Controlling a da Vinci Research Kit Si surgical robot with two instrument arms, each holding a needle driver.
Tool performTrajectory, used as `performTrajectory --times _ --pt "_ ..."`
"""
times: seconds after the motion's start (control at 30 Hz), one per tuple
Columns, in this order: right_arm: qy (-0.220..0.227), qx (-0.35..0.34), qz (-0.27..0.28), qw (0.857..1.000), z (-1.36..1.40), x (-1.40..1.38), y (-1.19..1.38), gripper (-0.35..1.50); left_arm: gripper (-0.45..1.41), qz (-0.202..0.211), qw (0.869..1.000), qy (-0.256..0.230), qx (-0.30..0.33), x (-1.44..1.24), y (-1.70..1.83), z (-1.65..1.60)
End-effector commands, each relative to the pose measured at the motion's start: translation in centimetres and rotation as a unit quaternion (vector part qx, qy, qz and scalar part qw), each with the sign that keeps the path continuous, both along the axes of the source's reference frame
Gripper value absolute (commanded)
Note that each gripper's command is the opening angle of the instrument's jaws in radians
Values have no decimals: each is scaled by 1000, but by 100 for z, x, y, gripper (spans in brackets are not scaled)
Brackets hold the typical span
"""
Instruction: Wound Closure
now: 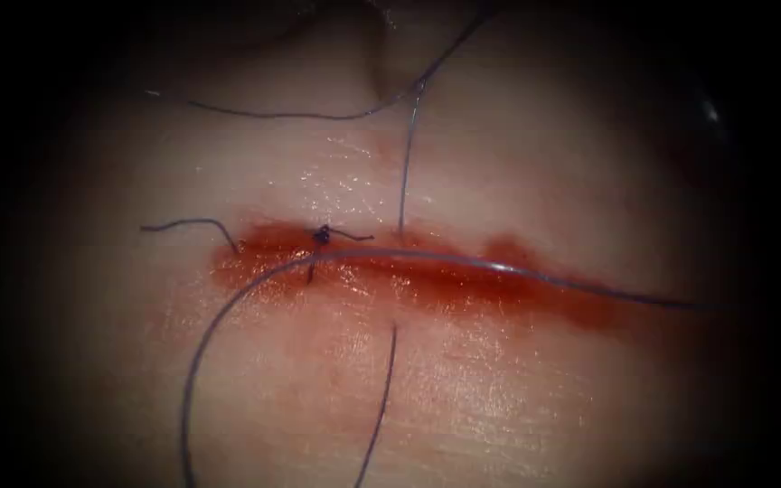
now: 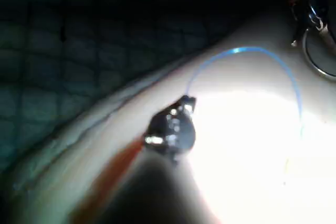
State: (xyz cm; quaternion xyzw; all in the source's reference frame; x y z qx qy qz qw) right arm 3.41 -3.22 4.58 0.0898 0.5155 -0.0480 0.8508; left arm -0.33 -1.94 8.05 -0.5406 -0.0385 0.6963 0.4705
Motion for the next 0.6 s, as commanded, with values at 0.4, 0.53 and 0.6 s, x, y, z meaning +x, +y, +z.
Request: performTrajectory --times 0.4,0.53,0.6 --pt "-14 -10 21 1000 12 -6 5 108 126 33 998 -14 -57 -51 -16 -26" --pt "-20 -13 29 999 14 -31 14 121 126 79 994 -24 -66 -82 -26 -24" --pt "-20 -14 33 999 14 -42 19 123 126 92 993 -29 -68 -92 -29 -24"
